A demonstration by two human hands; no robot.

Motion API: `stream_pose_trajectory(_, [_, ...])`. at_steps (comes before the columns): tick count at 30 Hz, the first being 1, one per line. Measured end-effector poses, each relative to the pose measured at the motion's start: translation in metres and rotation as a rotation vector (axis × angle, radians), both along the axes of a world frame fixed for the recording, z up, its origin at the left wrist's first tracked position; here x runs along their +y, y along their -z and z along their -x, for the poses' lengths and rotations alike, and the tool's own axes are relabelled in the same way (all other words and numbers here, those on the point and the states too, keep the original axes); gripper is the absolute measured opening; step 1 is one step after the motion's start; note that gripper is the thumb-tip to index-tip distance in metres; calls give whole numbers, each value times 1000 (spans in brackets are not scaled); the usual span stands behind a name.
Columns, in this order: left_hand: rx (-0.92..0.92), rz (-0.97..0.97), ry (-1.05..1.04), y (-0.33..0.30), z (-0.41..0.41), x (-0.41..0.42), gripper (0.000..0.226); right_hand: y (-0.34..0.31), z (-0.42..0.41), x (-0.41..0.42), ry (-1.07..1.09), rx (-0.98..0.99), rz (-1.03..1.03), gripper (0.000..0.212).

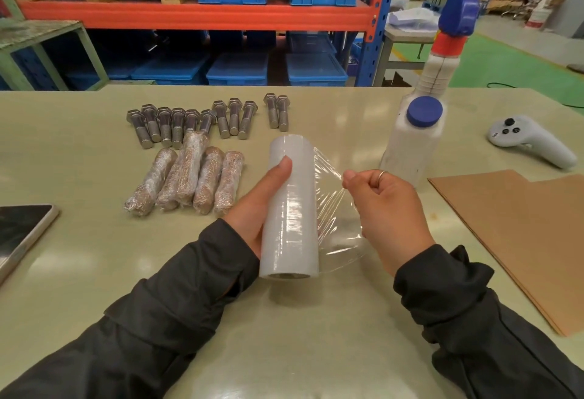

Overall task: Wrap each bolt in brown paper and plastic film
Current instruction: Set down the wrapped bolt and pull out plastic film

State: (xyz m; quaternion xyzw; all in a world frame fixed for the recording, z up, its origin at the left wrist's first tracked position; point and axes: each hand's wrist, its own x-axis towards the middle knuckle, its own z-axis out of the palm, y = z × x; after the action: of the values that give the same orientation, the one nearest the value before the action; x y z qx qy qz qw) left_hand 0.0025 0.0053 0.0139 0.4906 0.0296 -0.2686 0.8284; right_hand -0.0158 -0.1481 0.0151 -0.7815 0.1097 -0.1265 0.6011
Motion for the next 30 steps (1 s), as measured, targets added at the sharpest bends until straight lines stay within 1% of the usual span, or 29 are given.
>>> stream_pose_trajectory(2, [-34, -3, -62, -2, -3, 4, 42, 2, -2, 0, 13, 15, 12, 24])
stream_pose_trajectory(4, [-13, 49, -85, -5, -5, 8, 42, 2, -3, -2, 26, 29, 17, 24])
stream_pose_trajectory(6, [32, 74, -99, -7, -5, 10, 52, 1, -5, -5, 42, 38, -1, 24])
stream_pose_trajectory(8, [-23, 26, -186, 3, -11, 13, 65, 1, -6, -7, 49, 49, -24, 25])
stream_pose_trajectory(10, [-65, -32, -242, 2, -11, 15, 68, 1, -6, -8, 58, 61, -21, 25])
stream_pose_trajectory(11, [-55, -28, -214, 1, -12, 16, 65, 1, -6, -8, 64, 63, -9, 26])
stream_pose_trajectory(13, [17, 55, -98, -4, -10, 14, 60, 2, -6, -9, 67, 66, 23, 26])
stream_pose_trajectory(14, [20, 77, -59, -7, -8, 14, 56, 1, -6, -10, 62, 69, 36, 25])
stream_pose_trajectory(16, [-13, 50, -46, -8, -8, 14, 51, 1, -5, -11, 49, 59, 75, 24])
stream_pose_trajectory(18, [-11, 67, -25, -10, -7, 13, 49, 1, -5, -13, 47, 25, 203, 24])
stream_pose_trajectory(19, [6, 87, -37, -11, -6, 12, 49, 0, -5, -15, 47, 13, 304, 23])
stream_pose_trajectory(20, [27, 95, -62, -10, -6, 12, 55, -1, -6, -16, 46, 8, 401, 23])
stream_pose_trajectory(21, [45, 80, -107, -9, -8, 13, 60, -3, -7, -18, 46, 15, 485, 23])
stream_pose_trajectory(22, [59, 72, -148, -8, -9, 13, 60, -4, -8, -20, 46, 33, 552, 23])
stream_pose_trajectory(23, [88, 87, -143, -8, -9, 13, 57, -5, -9, -22, 45, 56, 604, 24])
stream_pose_trajectory(24, [144, 116, -120, -10, -7, 12, 55, -6, -10, -26, 44, 83, 644, 25])
stream_pose_trajectory(25, [159, 126, -104, -10, -5, 11, 55, -7, -11, -29, 40, 111, 676, 25])
stream_pose_trajectory(26, [131, 131, -103, -7, -5, 11, 53, -8, -11, -32, 33, 137, 705, 26])
stream_pose_trajectory(28, [73, 66, -148, -5, -3, 10, 52, -9, -10, -37, 12, 195, 757, 26])
stream_pose_trajectory(30, [110, 95, -95, -9, 0, 8, 61, -9, -9, -39, -16, 249, 794, 30])
